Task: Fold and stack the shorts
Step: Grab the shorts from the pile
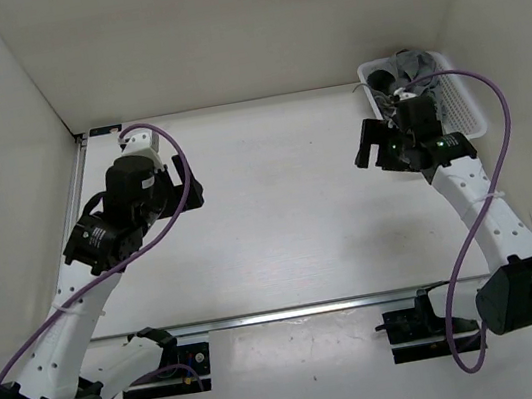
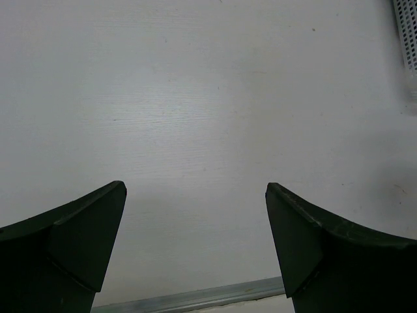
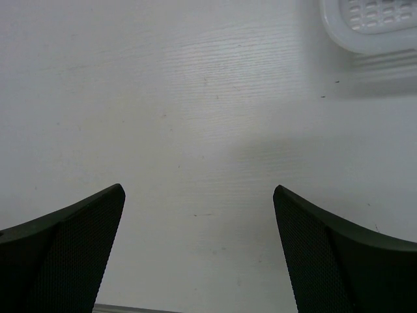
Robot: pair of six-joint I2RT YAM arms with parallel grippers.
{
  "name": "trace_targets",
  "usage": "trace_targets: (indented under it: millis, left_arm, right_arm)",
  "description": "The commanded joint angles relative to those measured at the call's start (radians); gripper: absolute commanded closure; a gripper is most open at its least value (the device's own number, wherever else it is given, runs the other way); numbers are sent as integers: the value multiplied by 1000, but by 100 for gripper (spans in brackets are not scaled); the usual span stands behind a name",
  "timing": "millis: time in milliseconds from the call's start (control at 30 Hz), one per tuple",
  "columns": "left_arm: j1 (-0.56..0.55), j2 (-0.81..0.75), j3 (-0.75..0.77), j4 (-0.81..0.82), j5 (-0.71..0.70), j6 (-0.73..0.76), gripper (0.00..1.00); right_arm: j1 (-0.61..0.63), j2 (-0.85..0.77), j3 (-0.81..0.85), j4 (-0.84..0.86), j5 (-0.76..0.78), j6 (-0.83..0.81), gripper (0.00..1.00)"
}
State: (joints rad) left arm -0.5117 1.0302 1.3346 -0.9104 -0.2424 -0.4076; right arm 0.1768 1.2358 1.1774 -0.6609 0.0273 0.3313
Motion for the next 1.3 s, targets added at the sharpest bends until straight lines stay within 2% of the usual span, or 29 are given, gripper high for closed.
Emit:
trace_targets:
  millis: [0, 233, 367, 433, 467, 533, 600, 633, 667, 700, 733, 833, 1000, 1133, 1200, 1233, 1267]
  left_arm:
    - [6, 2, -8, 5, -3, 1, 0]
    - [6, 11, -8, 5, 11, 1, 0]
    - [6, 22, -8, 5, 37, -10, 0]
    - [6, 22, -8, 5, 46, -19, 0]
    - [6, 31, -8, 5, 46, -19, 0]
    - [6, 41, -17, 5, 34, -19, 0]
    - [6, 66, -17, 5, 25, -19, 0]
    - [15, 67, -17, 5, 25, -19, 0]
    - [15, 79, -8, 5, 15, -19, 0]
    - [15, 94, -8, 5, 15, -19, 0]
    - [15, 103, 3, 5, 5, -19, 0]
    - [15, 146, 14, 5, -5, -19, 0]
    - [15, 208, 35, 5, -18, -19, 0]
    - [15, 228, 35, 5, -84, -65, 0]
    - [15, 228, 44, 5, -104, -65, 0]
    - [15, 228, 54, 5, -118, -65, 0]
    - [15, 240, 54, 5, -118, -56, 0]
  right_arm:
    - [-11, -33, -9, -20, 66, -5, 1]
    - [-33, -13, 34, -59, 233, 14, 1]
    - [-153, 131, 172, -107, 295, 66, 1]
    - [-192, 194, 278, -108, 306, 78, 10]
    - [-216, 258, 312, -120, 322, 104, 22]
    - [-226, 357, 419, -120, 333, 117, 27]
    - [-253, 430, 496, -120, 333, 130, 24]
    - [-254, 471, 539, -120, 333, 130, 18]
    - [-264, 558, 642, -137, 333, 130, 5]
    - [-264, 605, 700, -163, 333, 130, 1]
    - [-275, 702, 820, -178, 333, 130, 1]
    - [-287, 889, 997, -229, 333, 120, 1]
    - [-339, 1131, 1273, -229, 251, 130, 1]
    - [-376, 1289, 1340, -189, 178, 179, 1]
    - [-376, 1311, 1340, -152, 157, 189, 2]
    - [-376, 1323, 1316, -141, 157, 199, 5]
    - [-376, 1323, 1305, -122, 157, 212, 13]
